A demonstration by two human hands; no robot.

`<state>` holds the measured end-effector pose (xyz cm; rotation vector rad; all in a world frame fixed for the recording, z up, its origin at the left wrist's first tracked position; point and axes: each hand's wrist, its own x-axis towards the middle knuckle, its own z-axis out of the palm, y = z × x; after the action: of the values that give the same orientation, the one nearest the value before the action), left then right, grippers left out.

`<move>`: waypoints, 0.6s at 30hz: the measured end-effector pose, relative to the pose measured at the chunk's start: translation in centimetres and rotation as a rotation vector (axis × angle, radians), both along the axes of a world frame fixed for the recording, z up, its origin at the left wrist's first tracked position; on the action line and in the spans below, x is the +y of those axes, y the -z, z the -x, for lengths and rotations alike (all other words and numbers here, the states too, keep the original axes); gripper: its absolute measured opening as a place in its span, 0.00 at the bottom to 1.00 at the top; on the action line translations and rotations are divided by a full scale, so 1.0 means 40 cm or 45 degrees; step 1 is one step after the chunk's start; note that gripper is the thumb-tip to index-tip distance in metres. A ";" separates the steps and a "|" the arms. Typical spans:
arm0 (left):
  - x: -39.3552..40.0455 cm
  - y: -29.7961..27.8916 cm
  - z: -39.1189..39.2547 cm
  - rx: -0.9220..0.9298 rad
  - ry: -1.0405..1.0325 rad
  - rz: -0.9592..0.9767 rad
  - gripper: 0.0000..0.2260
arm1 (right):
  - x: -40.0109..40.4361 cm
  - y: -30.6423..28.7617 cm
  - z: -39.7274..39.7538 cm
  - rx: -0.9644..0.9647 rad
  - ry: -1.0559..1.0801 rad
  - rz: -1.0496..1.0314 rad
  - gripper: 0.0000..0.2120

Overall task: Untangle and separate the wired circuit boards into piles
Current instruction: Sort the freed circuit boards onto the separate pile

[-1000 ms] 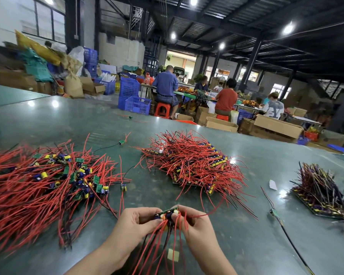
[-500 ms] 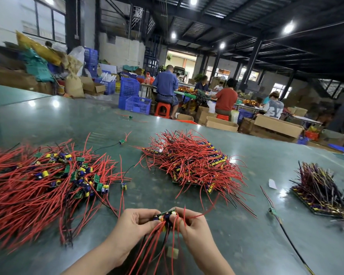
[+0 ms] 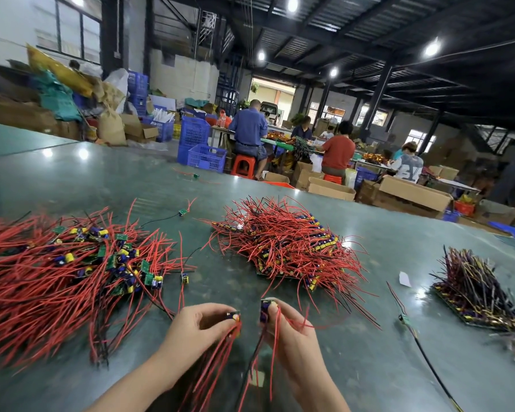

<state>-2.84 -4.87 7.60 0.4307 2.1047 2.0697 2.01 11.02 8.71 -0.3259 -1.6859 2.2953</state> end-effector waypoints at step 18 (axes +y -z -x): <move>0.001 -0.017 0.000 -0.158 0.297 -0.358 0.12 | -0.017 -0.030 -0.018 -0.001 -0.173 -0.343 0.03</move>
<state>-2.83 -4.82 8.30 0.5401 1.6157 2.1935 2.74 10.36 9.91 -0.1593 -2.0438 2.1185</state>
